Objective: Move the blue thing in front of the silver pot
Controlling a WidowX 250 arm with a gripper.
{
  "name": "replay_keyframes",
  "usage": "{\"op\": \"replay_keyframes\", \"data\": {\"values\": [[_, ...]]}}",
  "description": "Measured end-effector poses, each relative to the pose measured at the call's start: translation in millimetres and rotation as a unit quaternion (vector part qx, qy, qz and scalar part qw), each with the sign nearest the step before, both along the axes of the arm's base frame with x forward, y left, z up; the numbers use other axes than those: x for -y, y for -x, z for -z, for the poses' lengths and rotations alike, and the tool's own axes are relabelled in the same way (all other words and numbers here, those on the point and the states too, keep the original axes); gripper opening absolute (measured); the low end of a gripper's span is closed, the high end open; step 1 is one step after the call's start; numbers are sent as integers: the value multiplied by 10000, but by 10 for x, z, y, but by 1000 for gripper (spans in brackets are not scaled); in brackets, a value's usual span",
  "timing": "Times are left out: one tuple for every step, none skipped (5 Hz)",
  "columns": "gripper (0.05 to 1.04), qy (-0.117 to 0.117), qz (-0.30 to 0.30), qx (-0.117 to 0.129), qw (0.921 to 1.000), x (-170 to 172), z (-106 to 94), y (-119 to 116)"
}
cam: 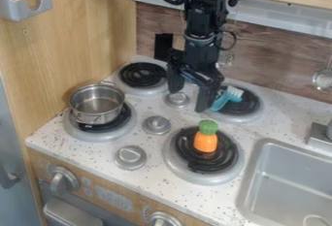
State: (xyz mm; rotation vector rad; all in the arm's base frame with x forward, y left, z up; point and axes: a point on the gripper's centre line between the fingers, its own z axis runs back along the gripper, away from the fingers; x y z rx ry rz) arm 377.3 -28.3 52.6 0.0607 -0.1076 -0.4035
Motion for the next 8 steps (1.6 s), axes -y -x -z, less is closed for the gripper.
{"op": "replay_keyframes", "data": {"values": [[999, -4, -23, -192, 9998, -11, 136, 37], [999, 55, 37, -256, 9997, 11, 240, -19], [999, 121, 70, -134, 9998, -3, 253, -177], [999, 389, 233, 218, 9987, 48, 263, -389], [999, 468, 286, 710, 9960, 60, 296, -634], [999, 335, 335, 1024, 9936, 36, 407, -821], [999, 81, 364, 1191, 9922, -36, 581, -909], [999, 19, 212, 1156, 9931, -62, 681, -980]]}}
